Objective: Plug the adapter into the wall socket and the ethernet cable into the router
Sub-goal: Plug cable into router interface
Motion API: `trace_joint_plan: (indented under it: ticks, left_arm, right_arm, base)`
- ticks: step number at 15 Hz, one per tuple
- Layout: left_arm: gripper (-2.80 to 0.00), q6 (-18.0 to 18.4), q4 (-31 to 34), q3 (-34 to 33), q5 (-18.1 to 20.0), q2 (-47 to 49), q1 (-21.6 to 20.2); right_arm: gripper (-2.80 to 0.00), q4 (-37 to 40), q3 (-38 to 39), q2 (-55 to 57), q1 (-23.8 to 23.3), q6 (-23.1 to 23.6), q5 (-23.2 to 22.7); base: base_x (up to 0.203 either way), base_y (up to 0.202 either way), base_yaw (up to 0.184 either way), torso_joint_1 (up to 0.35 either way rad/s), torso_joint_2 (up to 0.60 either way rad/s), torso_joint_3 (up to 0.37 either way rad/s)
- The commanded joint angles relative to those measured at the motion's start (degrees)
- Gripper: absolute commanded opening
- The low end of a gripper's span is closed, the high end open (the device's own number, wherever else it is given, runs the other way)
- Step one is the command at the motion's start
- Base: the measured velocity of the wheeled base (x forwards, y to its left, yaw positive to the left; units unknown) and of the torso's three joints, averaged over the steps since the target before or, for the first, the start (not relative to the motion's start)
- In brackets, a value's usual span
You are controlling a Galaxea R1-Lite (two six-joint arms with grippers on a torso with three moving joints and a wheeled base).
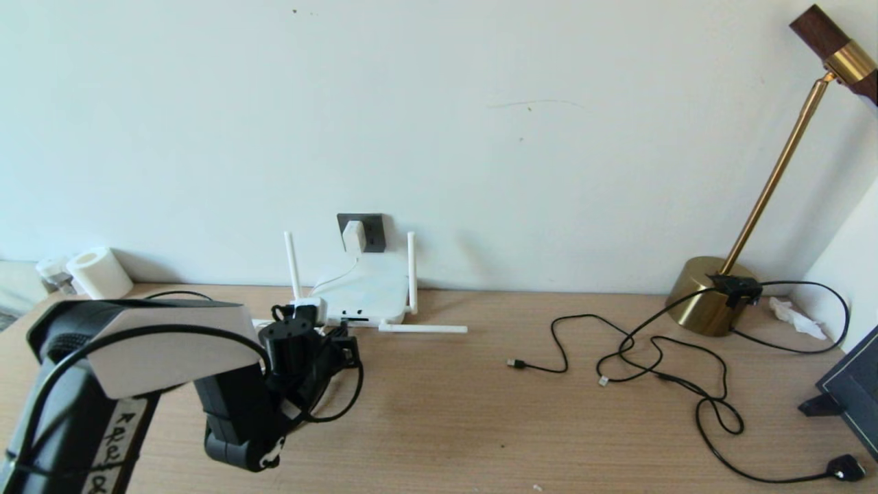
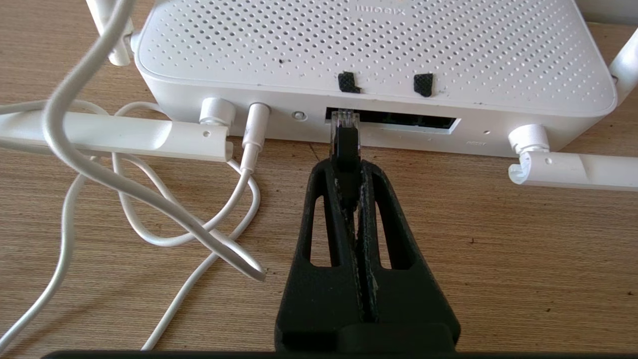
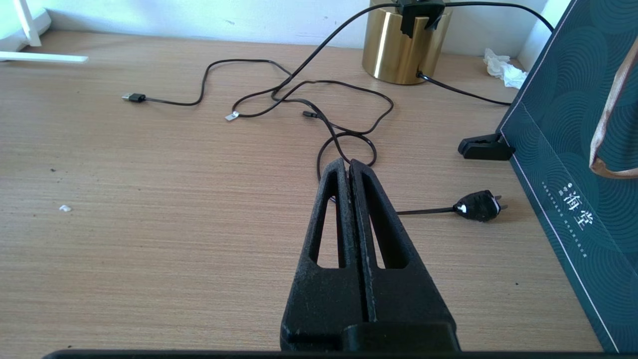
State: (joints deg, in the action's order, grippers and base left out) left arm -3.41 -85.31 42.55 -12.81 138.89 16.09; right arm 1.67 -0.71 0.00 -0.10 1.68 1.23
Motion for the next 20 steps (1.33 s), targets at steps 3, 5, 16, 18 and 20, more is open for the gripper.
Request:
trace_joint_plan:
  ticks: [3,5,16,18,20]
  left_arm:
    - [-2.80,0.0,-0.6,0.6,-0.1,0.5,0.0]
    - [-2.80,0.0,-0.6,0.7,0.0,0.6,0.0]
    - [-2.80,-0.1,-1.2,-1.6,-0.1,-0.6,0.0]
    - [-2.80,-0.2,-1.4,-2.8,-0.1,-1.0,0.0]
    - [-2.80,-0.2,-1.7,-3.6,-0.1,-1.6,0.0]
  right_arm:
    - [-2.80,0.0,0.0,0.1,0.0,0.1,0.0]
    - [-2.80,0.0,0.0,0.1,0.0,0.1,0.0]
    - [-2.80,0.0,0.0,0.1,0.0,0.0,-0.1]
    - [-2.80,0.0,0.0,0.1,0.0,0.0,0.0]
    - [-2.80,0.0,0.0,0.1,0.0,0.1,0.0]
  base:
    - [0.000,0.000,0.000,0.000,0.00,0.000]
    - [0.000,0.000,0.000,0.000,0.00,0.000]
    - [0.000,0.000,0.000,0.000,0.00,0.000]
    - [0.000,0.000,0.000,0.000,0.00,0.000]
    - [0.000,0.000,0.000,0.000,0.00,0.000]
